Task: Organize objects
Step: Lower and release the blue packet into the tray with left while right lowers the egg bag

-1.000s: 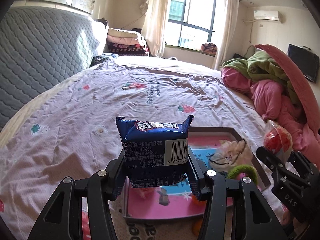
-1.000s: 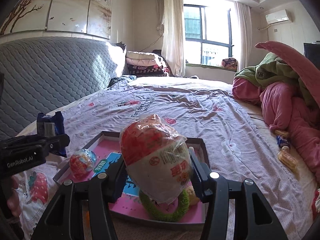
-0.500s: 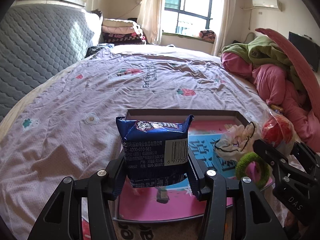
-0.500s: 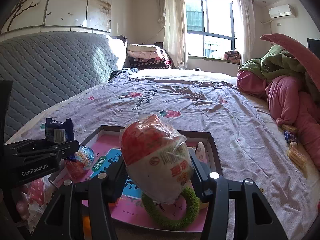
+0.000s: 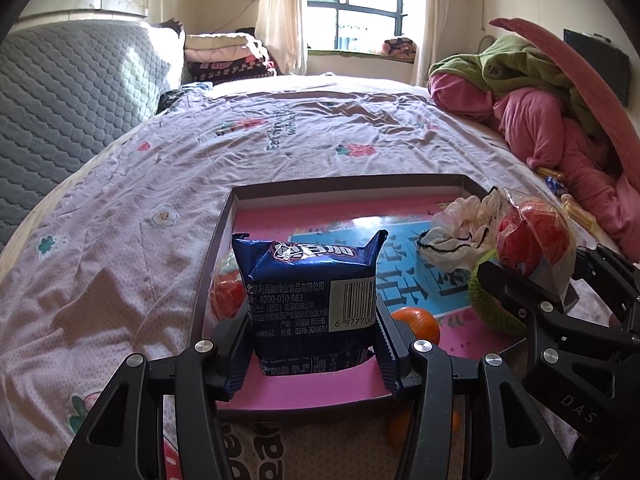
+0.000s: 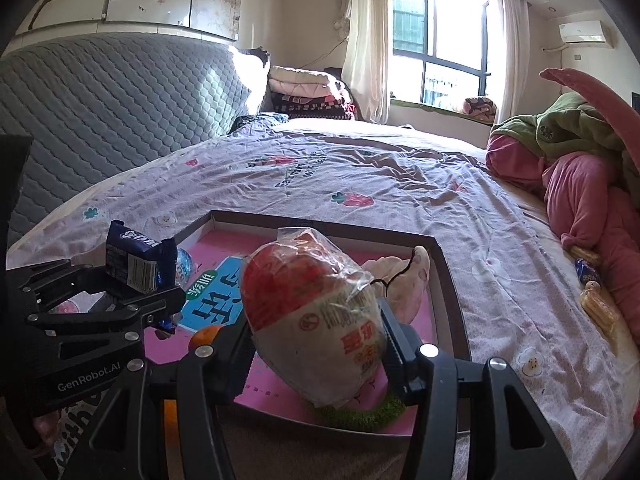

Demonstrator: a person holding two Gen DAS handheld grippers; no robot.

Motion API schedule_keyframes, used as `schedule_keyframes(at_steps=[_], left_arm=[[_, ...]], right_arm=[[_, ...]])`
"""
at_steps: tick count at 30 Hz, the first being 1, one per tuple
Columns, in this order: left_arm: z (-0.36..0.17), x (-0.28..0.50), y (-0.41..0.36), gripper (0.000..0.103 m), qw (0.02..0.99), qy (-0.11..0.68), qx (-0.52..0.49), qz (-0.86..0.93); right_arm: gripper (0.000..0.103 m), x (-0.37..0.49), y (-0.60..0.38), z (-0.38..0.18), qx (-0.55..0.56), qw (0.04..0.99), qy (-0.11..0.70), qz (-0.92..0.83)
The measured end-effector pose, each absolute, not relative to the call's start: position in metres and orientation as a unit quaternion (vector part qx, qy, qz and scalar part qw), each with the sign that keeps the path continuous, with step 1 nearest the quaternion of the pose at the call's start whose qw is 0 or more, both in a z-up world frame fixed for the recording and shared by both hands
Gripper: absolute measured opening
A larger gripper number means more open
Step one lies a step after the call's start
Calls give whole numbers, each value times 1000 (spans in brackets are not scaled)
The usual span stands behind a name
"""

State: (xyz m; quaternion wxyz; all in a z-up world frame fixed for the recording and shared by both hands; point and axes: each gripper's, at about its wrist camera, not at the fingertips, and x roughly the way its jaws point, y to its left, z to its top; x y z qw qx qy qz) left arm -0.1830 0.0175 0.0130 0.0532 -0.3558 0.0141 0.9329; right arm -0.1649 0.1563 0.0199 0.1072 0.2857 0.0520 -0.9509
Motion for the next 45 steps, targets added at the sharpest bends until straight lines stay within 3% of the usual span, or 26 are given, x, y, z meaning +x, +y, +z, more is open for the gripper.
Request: schedule_keyframes(at_steps=[45], left_arm=[[-12,-194,3,57,46,-25,-401,915]], right_arm=[[56,-175,158,-8,357,120,33,-926]])
